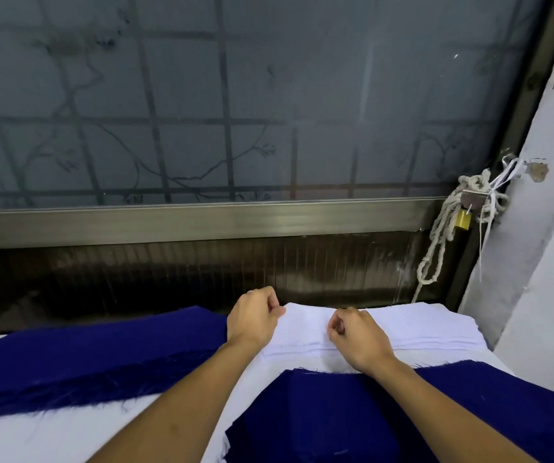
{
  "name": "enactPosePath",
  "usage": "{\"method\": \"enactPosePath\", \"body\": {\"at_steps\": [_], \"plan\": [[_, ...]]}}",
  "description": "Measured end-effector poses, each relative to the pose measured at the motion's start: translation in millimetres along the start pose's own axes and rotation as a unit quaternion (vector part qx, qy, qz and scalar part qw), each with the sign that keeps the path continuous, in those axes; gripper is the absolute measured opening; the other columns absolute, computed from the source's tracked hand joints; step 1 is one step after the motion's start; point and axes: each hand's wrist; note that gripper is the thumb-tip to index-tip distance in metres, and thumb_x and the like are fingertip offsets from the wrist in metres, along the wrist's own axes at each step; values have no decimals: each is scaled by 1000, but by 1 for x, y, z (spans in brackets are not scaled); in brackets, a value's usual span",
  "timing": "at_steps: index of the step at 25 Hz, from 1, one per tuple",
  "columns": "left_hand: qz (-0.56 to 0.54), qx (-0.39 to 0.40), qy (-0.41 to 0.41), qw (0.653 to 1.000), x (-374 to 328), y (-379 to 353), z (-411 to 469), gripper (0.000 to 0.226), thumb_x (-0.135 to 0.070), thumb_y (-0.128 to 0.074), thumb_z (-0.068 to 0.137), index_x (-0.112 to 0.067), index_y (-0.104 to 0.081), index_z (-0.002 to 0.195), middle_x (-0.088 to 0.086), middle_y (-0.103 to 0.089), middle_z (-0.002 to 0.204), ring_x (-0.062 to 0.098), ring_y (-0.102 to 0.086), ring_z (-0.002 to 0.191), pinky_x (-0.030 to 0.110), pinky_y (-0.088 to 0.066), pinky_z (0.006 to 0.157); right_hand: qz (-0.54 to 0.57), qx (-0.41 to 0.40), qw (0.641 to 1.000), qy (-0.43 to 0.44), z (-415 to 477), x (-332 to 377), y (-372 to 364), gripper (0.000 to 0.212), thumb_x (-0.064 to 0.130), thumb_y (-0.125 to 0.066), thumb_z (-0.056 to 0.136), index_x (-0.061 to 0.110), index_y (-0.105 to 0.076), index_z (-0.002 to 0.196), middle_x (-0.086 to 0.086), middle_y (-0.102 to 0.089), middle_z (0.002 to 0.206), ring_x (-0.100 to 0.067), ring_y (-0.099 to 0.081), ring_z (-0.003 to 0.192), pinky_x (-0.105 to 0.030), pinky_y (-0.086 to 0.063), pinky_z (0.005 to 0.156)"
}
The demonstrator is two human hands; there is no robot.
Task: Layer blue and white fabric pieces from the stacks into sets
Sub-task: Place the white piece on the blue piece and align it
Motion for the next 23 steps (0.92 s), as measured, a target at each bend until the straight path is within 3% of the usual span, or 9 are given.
{"method": "enactPosePath", "body": {"at_steps": [4, 7, 9, 12, 15, 23], "plan": [[-50, 61, 14, 997, 2, -7, 2, 14, -35, -69, 97, -22, -63, 99, -5, -68, 87, 11, -66, 82, 35, -60, 76, -18, 0, 1000, 9, 0, -1, -5, 12, 37, -60, 98, 29, -65, 106, 10, -64, 112, -11, -56, 100, -24, -54, 84], [-9, 91, -11, 996, -4, -18, 4, 35, -42, -74, 91, -24, -65, 120, -5, -67, 109, 13, -65, 95, 28, -56, 81, -14, 10, 1000, 9, 4, -2, -9, 18, 45, -61, 95, 33, -63, 109, 12, -61, 115, -8, -52, 106, -24, -52, 84], [33, 96, -19, 995, -13, -25, 4, 30, -46, -78, 86, -28, -70, 108, -7, -63, 111, 12, -64, 93, 27, -55, 76, -17, 14, 1000, 4, 7, -3, -13, 24, 51, -62, 93, 34, -61, 110, 13, -61, 117, -7, -49, 108, -23, -50, 82], [58, 110, -19, 992, -22, -34, 1, 17, -41, -79, 87, -29, -67, 85, -9, -68, 86, 10, -65, 76, 31, -60, 72, -29, 9, 1000, 6, 11, -4, -19, 30, 57, -63, 91, 37, -59, 113, 13, -62, 120, -8, -49, 111, -24, -49, 83], [51, 109, -50, 991, -22, -34, 2, 18, -35, -77, 90, -30, -62, 80, -8, -64, 81, 11, -63, 74, 28, -58, 71, -33, 6, 999, 7, 12, -5, -23, 33, 58, -64, 90, 38, -56, 115, 13, -62, 121, -8, -50, 112, -24, -48, 84], [2, 113, -130, 985, -27, -20, -5, 27, -29, -78, 87, -29, -55, 74, -9, -58, 107, 11, -53, 106, 36, -51, 94, 10, -21, 1000, 8, 11, -4, -18, 45, 43, -59, 99, 35, -45, 141, 9, -67, 120, -11, -54, 116, -28, -53, 88]]}}
Point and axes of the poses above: each hand's wrist, its own z-axis towards the middle knuckle, its own y-axis out of the back of the hand, x = y × z
